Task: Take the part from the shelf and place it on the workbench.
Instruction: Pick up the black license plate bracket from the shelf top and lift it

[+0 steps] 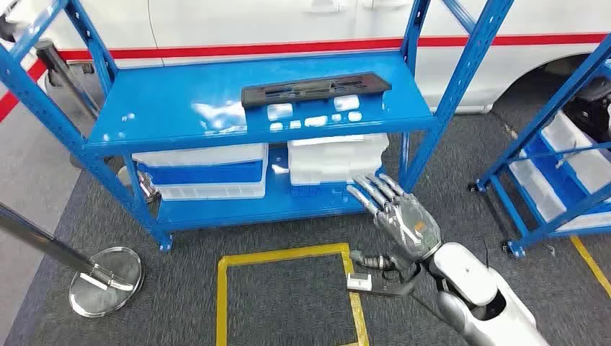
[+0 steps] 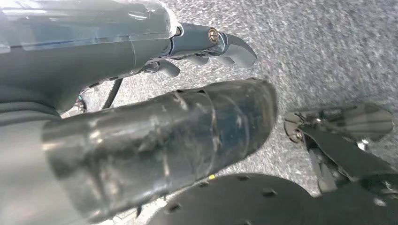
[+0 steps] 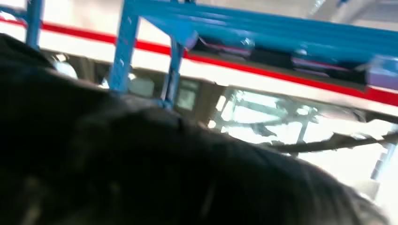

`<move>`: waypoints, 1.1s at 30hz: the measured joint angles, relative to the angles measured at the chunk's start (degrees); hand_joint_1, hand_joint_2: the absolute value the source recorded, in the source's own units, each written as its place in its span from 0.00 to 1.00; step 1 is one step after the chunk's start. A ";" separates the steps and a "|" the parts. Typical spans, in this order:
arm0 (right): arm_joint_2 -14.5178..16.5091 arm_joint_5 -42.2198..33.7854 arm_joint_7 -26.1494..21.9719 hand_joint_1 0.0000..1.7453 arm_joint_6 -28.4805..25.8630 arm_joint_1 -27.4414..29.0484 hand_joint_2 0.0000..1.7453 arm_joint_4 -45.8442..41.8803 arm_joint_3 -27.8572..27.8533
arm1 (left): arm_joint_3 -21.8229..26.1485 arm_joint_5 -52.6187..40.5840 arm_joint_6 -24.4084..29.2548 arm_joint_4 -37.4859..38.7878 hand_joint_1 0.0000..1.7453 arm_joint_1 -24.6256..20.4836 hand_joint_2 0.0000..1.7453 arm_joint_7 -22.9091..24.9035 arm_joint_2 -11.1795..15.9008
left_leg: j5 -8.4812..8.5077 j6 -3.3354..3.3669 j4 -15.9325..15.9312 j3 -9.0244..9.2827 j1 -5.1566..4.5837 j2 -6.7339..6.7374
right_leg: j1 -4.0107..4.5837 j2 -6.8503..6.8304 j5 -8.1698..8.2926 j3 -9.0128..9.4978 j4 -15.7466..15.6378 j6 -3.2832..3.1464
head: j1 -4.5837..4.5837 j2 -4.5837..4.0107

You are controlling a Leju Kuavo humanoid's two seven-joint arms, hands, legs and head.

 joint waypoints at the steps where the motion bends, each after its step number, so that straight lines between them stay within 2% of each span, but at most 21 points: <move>1: 0.00 -0.19 -0.05 0.00 0.01 -0.03 0.00 -0.01 -0.11 | -0.02 -0.01 0.01 0.00 0.00 0.02 0.00 -0.02 0.00 | -0.02 -0.13 0.07 0.12 -0.02 0.01 | -0.03 0.06 0.00 0.04 -0.03 -0.22 | -0.02 0.00; 4: -0.07 -1.32 -0.50 0.00 0.09 -0.16 0.00 -0.30 -0.78 | -0.22 -0.02 0.14 0.00 0.00 0.00 0.00 -0.16 -0.01 | -0.79 -0.74 2.55 -0.56 0.16 0.06 | -0.24 0.33 -0.38 1.10 -0.33 -1.32 | -0.04 0.00; 5: -0.10 -1.77 -0.71 0.00 0.18 -0.25 0.00 -0.46 -1.08 | -0.36 -0.02 0.18 0.00 0.00 -0.03 0.00 -0.24 -0.01 | -1.73 -0.97 5.14 -1.92 0.25 0.07 | -0.27 0.36 -0.65 1.61 -0.44 -1.70 | -0.04 -0.01; 8: -0.16 -2.76 -1.23 0.00 0.67 -0.44 0.00 -0.68 -1.60 | -0.74 -0.02 0.19 0.00 0.00 -0.08 0.00 -0.48 -0.02 | -5.55 -1.34 15.53 -8.86 0.31 0.09 | -0.10 0.37 -1.68 2.72 -0.53 -2.22 | -0.07 -0.02; 9: -0.16 -2.98 -1.41 0.00 0.91 -0.45 0.00 -0.68 -1.64 | -0.82 -0.01 0.19 0.00 0.00 -0.07 0.00 -0.54 -0.02 | -5.57 -1.27 17.02 -10.45 0.30 0.09 | 0.00 0.42 -2.09 3.20 -0.53 -2.23 | -0.08 -0.02; 10: -0.16 -3.19 -1.60 0.00 1.18 -0.47 0.00 -0.68 -1.67 | -0.89 -0.01 0.19 0.01 0.00 -0.03 0.00 -0.58 -0.02 | -4.32 -1.09 16.40 -11.04 0.28 0.09 | 0.09 0.52 -2.54 3.80 -0.52 -2.22 | -0.08 -0.02; 11: -0.16 -3.44 -1.75 0.00 1.46 -0.56 0.00 -0.68 -1.68 | -0.93 0.01 0.18 0.01 0.00 0.03 0.00 -0.60 -0.01 | -1.93 -0.79 13.71 -10.59 0.23 0.08 | 0.17 0.62 -3.02 4.50 -0.53 -2.16 | -0.08 -0.02; 12: -0.16 -3.75 -1.86 0.00 1.77 -0.70 0.25 -0.67 -1.68 | -0.96 0.07 0.16 0.04 0.00 0.11 0.00 -0.62 0.04 | 1.12 -0.33 9.72 -9.56 0.07 0.09 | 0.21 0.68 -3.52 5.06 -0.57 -2.07 | -0.06 -0.02; 13: -0.15 -4.09 -1.95 0.00 2.09 -0.91 0.50 -0.64 -1.67 | -0.98 0.14 0.10 0.11 0.00 0.18 0.00 -0.62 0.11 | 3.07 0.10 6.17 -8.58 -0.14 0.10 | 0.29 0.76 -3.98 5.58 -0.57 -1.87 | -0.04 -0.02; 15: -0.12 -4.72 -2.10 0.00 2.71 -1.56 1.00 -0.59 -1.57 | -1.09 0.28 -0.17 0.23 0.00 0.08 0.00 -0.62 0.24 | 4.79 0.77 2.01 -7.37 -0.59 0.02 | 0.35 0.82 -4.54 6.07 -0.58 -1.25 | -0.04 -0.02; 17: -0.09 -5.11 -2.31 0.00 3.14 -2.41 1.00 -0.52 -1.38 | -1.32 0.34 -0.45 0.26 0.00 -0.09 0.00 -0.59 0.23 | 4.60 1.24 1.13 -6.65 -0.60 -0.11 | 0.42 0.83 -4.52 6.45 -0.34 -0.54 | -0.06 -0.02; 19: -0.05 -5.36 -2.45 0.00 3.44 -3.38 1.00 -0.40 -1.10 | -1.59 0.38 -0.69 0.26 0.00 -0.11 0.00 -0.53 0.17 | 4.60 1.79 0.34 -5.30 -0.36 -0.12 | 0.33 0.65 -4.94 6.05 1.50 -0.08 | 0.00 -0.02; 21: -0.03 -5.60 -2.48 0.00 3.73 -4.42 1.00 -0.16 -0.74 | -1.90 0.39 -0.91 0.26 0.00 -0.16 0.00 -0.50 0.14 | 4.26 2.12 -0.06 -4.24 -0.24 -0.10 | 0.15 0.46 -7.08 2.96 7.07 0.35 | 0.05 -0.02; 23: 0.05 -5.84 -2.37 0.00 4.12 -5.09 1.00 0.24 -0.25 | -2.17 0.40 -1.08 0.26 0.00 -0.22 0.00 -0.49 0.15 | 3.60 2.23 -0.09 -3.66 -0.25 -0.20 | 0.06 0.44 -9.52 -1.66 13.57 0.84 | 0.07 -0.02; 24: 0.14 -5.96 -2.25 0.00 4.28 -5.30 1.00 0.54 0.06 | -2.25 0.40 -1.19 0.26 0.00 -0.20 0.00 -0.47 0.14 | 3.19 2.21 -0.07 -3.21 -0.26 -0.27 | 0.02 0.43 -9.58 -3.21 14.90 0.97 | 0.07 -0.02; 25: 0.29 -6.09 -2.05 0.00 4.41 -5.60 1.00 0.91 0.44 | -2.32 0.41 -1.30 0.26 0.00 -0.16 0.00 -0.45 0.14 | 2.73 2.14 -0.06 -2.61 -0.25 -0.33 | 0.00 0.43 -8.40 -3.79 14.20 0.99 | 0.08 -0.02; 27: 0.86 -6.48 -1.55 0.00 4.51 -6.52 1.00 1.90 1.18 | -2.47 0.41 -1.49 0.26 0.00 -0.09 0.00 -0.41 0.09 | 1.65 1.86 -0.08 -1.29 -0.25 -0.35 | -0.01 0.38 -2.99 -2.46 7.59 0.67 | 0.09 -0.02; 29: 1.88 -7.14 -0.92 0.00 4.78 -7.69 1.00 3.53 2.06 | -2.77 0.38 -1.79 0.28 0.00 -0.22 0.00 -0.41 0.05 | 0.63 1.25 0.05 -0.38 -0.33 -0.35 | 0.36 0.27 0.30 -0.87 1.63 0.02 | -0.01 -0.02; 30: 2.53 -7.52 -0.65 0.00 4.94 -8.16 1.00 4.43 2.52 | -2.99 0.37 -1.98 0.30 0.00 -0.37 0.00 -0.42 0.04 | 0.29 0.88 0.20 -0.18 -0.37 -0.34 | 0.51 0.22 0.75 -0.60 0.31 -0.39 | -0.06 -0.02; 31: 3.20 -7.91 -0.43 0.00 5.10 -8.59 1.00 5.29 2.97 | -3.24 0.37 -2.16 0.31 0.00 -0.52 0.00 -0.45 0.04 | 0.08 0.53 0.37 0.06 -0.45 -0.33 | 0.66 0.21 0.34 -0.50 0.08 -0.76 | -0.12 -0.02; 33: 4.58 -8.63 -0.25 0.00 5.15 -9.21 1.00 6.66 3.71 | -3.60 0.45 -2.35 0.31 0.00 -0.69 0.00 -0.57 0.13 | -0.07 0.02 1.41 -0.07 -0.48 -0.27 | 0.46 0.35 0.39 0.23 -0.37 -1.50 | -0.14 -0.02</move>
